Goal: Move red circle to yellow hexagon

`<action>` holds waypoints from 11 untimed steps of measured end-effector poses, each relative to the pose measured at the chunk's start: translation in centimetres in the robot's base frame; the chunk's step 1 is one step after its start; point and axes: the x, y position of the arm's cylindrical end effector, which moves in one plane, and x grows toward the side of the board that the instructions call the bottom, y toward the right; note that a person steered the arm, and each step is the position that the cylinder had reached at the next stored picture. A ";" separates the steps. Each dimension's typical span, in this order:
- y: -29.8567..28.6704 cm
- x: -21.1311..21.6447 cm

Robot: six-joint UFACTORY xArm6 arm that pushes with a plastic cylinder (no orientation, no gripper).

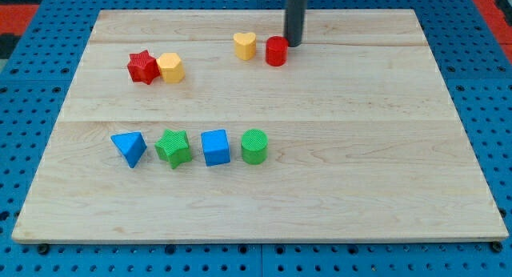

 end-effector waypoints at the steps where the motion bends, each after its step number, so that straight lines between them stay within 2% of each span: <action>1: -3.2 2.8; 2: -5.9 5.3; 6: -5.1 14.6; 7: -7.3 15.8; 9: -7.7 11.1; 11: -7.1 9.8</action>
